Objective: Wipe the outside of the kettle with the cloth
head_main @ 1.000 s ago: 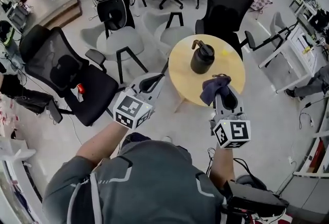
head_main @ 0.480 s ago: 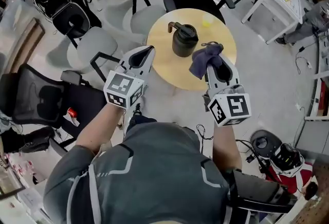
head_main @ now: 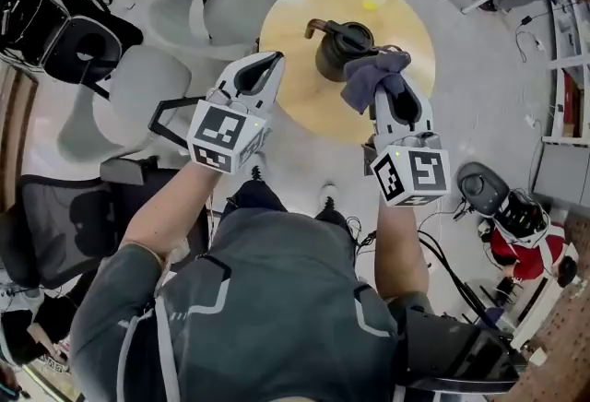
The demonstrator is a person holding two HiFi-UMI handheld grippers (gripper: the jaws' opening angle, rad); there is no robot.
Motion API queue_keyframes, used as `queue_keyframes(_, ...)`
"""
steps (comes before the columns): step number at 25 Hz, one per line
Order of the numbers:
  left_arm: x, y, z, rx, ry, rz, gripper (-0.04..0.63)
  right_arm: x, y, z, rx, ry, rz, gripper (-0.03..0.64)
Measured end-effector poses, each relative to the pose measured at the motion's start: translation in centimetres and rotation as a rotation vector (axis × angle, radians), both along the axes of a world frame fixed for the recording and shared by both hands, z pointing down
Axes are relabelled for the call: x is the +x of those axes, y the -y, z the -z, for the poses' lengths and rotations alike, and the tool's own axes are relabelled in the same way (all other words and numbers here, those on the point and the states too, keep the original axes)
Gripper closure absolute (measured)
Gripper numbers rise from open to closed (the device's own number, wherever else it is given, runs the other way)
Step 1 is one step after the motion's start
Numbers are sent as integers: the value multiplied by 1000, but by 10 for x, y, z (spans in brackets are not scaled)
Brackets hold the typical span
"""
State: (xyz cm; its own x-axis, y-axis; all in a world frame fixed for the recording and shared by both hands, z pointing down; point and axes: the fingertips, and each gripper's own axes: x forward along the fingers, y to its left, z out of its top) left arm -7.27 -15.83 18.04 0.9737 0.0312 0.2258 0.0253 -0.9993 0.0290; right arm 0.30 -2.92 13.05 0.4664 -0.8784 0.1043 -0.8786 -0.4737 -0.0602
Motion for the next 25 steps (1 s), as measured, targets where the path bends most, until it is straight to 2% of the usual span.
queue_keyframes(6,16,11,-37,-16,35,-61,586,6,24,-39,-33,18,-73,522)
queue_keyframes(15,35,17,-66,-32,2,-65,586,18,46,-96,-18,68,-134,522)
queue_keyframes(19,38,19,-82,-35,24,-59,586,23,51,-116,-18,96,-178,522)
queue_keyframes(25,47,21,-108,-43,33,-33,586,23,68,-140,-36,73,-197,522)
